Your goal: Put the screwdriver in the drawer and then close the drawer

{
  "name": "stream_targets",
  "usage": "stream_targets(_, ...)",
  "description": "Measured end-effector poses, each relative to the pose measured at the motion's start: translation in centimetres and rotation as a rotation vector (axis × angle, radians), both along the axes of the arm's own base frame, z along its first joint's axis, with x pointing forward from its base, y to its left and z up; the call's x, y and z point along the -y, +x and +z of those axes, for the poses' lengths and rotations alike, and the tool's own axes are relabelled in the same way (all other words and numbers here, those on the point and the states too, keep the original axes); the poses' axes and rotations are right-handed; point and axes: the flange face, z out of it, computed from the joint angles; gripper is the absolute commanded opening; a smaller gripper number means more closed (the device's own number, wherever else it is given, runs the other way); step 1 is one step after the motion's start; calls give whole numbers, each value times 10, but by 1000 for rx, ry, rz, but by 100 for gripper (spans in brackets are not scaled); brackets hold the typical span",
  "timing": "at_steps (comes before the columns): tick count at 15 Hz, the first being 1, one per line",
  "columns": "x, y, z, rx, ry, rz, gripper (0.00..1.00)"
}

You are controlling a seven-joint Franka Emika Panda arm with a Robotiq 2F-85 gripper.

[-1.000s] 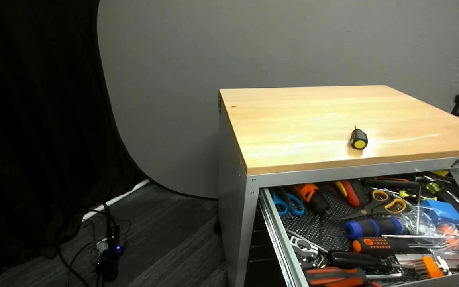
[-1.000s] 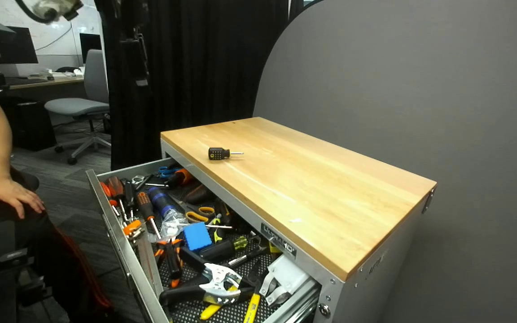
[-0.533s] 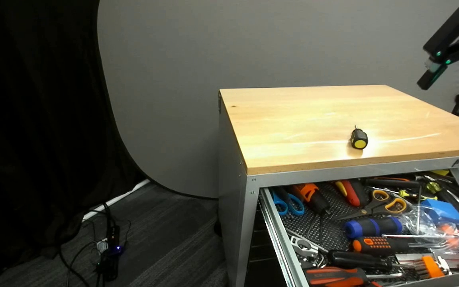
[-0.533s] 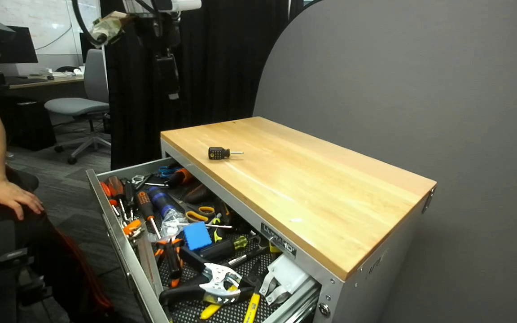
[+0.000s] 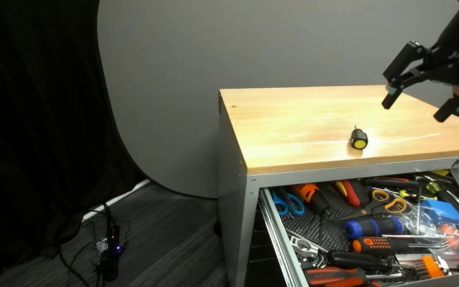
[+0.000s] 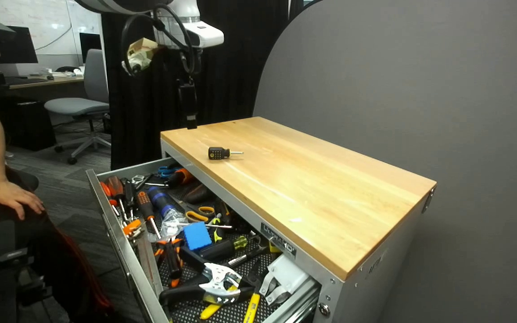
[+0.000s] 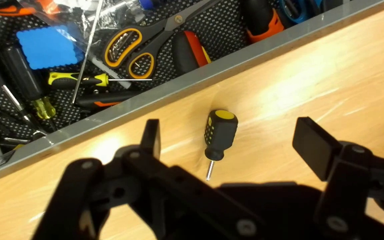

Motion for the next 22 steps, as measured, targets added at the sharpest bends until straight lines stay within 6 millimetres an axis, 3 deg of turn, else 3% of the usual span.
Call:
stream_targets(7, -9, 24, -25, 40, 24, -2, 100)
stream_targets(18, -17, 45, -65, 141, -5, -2, 100)
stream_targets(20, -18, 47, -71, 157, -28, -3, 89)
stream_targets(22, -18, 48, -77, 165, -49, -5, 71)
